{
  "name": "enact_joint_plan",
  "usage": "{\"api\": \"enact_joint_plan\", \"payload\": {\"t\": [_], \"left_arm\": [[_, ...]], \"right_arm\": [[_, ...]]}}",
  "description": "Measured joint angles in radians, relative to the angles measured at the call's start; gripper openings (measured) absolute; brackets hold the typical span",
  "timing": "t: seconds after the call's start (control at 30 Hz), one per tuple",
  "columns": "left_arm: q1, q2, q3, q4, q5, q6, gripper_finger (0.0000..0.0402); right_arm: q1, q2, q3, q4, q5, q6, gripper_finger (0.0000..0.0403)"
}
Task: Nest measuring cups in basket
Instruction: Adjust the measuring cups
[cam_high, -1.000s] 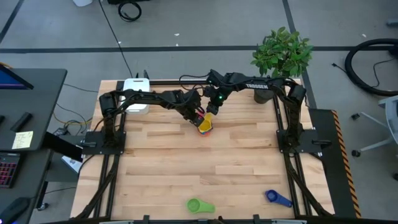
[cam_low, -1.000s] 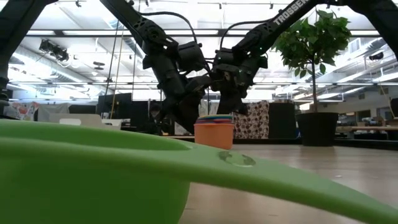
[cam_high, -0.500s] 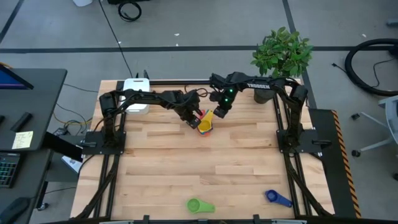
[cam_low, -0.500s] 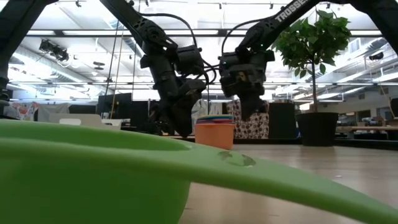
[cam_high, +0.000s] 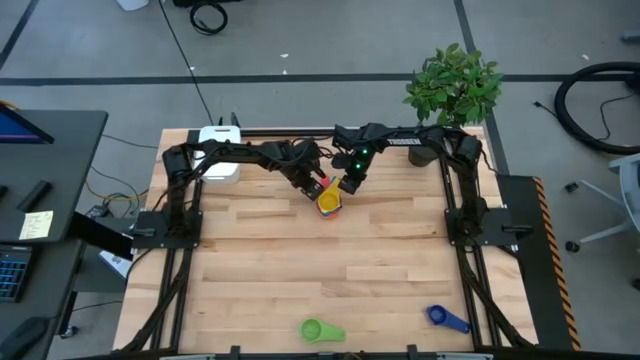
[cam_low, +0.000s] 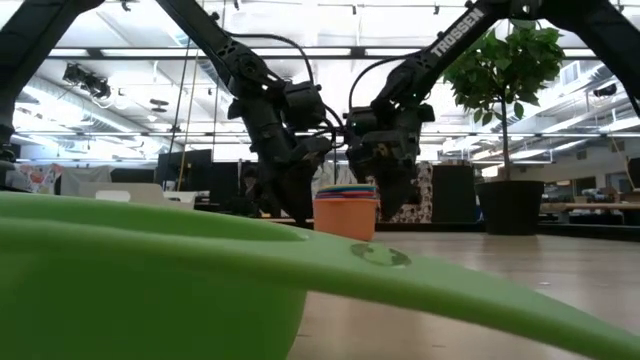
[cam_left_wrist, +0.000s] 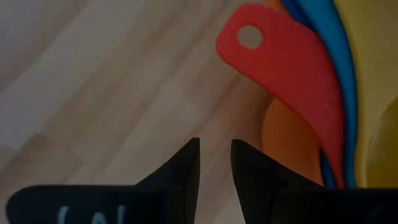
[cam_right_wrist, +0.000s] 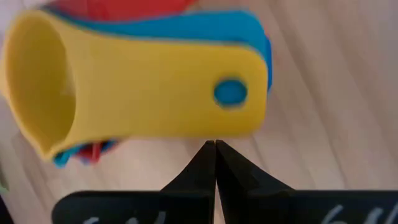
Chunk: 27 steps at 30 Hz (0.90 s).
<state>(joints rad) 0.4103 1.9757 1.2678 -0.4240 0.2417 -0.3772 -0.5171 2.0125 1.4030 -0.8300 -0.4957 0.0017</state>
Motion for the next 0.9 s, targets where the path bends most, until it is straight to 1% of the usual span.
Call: {"api": "enact_joint_plan", "payload": {"t": [0.1,0.2,0.33,0.47,0.57,0.73,0.9], "left_arm": [[0.002,0.022,0.000,0.030,0.061,-0.001,0.0095],[-0.002,0.024,0.000,0.072,0.069,-0.004,0.0095],[-0.003,0.024,0.000,0.130,0.086,-0.006,0.0095],[-0.001,0.024,0.008,0.136,0.119,0.007,0.0095],[-0.001,0.024,0.008,0.136,0.129,0.010,0.0095],[0.004,0.024,0.008,0.164,0.140,0.071,0.0095],[0.011,0.024,0.009,0.152,0.151,0.073,0.0095]], "right_arm": [[0.001,0.000,0.000,0.031,-0.003,0.003,0.0013],[0.001,0.000,0.000,0.033,-0.030,0.003,0.0013],[0.013,0.000,0.000,0.065,-0.036,0.003,0.0013],[0.019,0.000,0.000,0.096,-0.074,-0.002,0.0013],[0.019,0.000,0.000,0.099,-0.074,-0.006,0.0013],[0.019,-0.001,-0.001,0.130,-0.090,-0.059,0.0013],[0.018,-0.001,-0.001,0.132,-0.095,-0.063,0.0013]]}}
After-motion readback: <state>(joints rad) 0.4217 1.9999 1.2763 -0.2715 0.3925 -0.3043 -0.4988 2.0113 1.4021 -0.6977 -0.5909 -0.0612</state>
